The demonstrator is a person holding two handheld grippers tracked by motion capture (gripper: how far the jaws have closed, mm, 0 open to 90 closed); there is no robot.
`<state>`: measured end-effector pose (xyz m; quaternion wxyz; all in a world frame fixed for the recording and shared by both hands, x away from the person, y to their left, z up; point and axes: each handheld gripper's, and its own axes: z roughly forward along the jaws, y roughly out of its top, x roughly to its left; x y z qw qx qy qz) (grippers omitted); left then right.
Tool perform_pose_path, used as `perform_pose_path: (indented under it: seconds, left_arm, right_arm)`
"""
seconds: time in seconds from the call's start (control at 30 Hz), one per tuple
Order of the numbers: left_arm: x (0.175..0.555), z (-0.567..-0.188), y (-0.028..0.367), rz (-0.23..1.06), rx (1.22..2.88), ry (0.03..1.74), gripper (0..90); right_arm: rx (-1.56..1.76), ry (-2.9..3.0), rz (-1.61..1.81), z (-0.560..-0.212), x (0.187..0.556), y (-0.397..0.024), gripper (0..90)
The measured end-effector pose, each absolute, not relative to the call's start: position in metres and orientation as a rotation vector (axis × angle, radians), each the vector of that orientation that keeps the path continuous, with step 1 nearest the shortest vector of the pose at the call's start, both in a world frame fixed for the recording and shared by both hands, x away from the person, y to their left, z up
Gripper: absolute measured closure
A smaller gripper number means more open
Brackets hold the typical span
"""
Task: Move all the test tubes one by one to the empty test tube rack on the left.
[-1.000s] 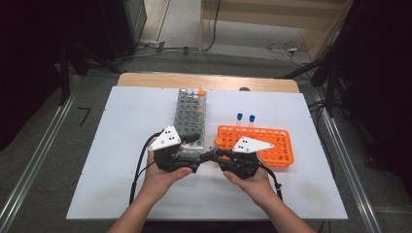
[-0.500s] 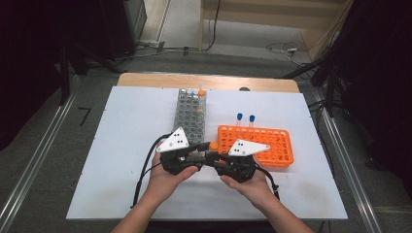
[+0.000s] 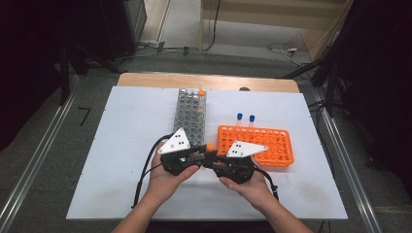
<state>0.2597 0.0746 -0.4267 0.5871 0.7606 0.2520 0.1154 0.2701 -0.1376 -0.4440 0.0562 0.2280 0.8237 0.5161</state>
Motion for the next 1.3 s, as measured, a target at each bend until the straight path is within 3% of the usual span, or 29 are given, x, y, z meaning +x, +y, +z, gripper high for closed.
perform_pose_path:
  seconds: [0.3,0.6,0.77,1.3]
  left_arm:
    - [0.26,-0.426,0.078,0.272,1.751,0.589,74.5]
    - [0.263,-0.423,0.089,0.279,1.708,0.628,74.6]
    - [0.267,-0.421,0.093,0.293,1.703,0.636,74.6]
    - [0.291,-0.41,0.104,0.334,1.653,0.673,74.6]
  right_arm:
    - [0.686,2.512,1.574,-0.444,0.271,-0.139,69.8]
    - [0.621,2.544,1.602,-0.439,0.274,-0.147,24.9]
    - [0.598,2.536,1.592,-0.436,0.276,-0.158,6.7]
    - [0.685,2.393,1.572,-0.44,0.269,-0.22,4.5]
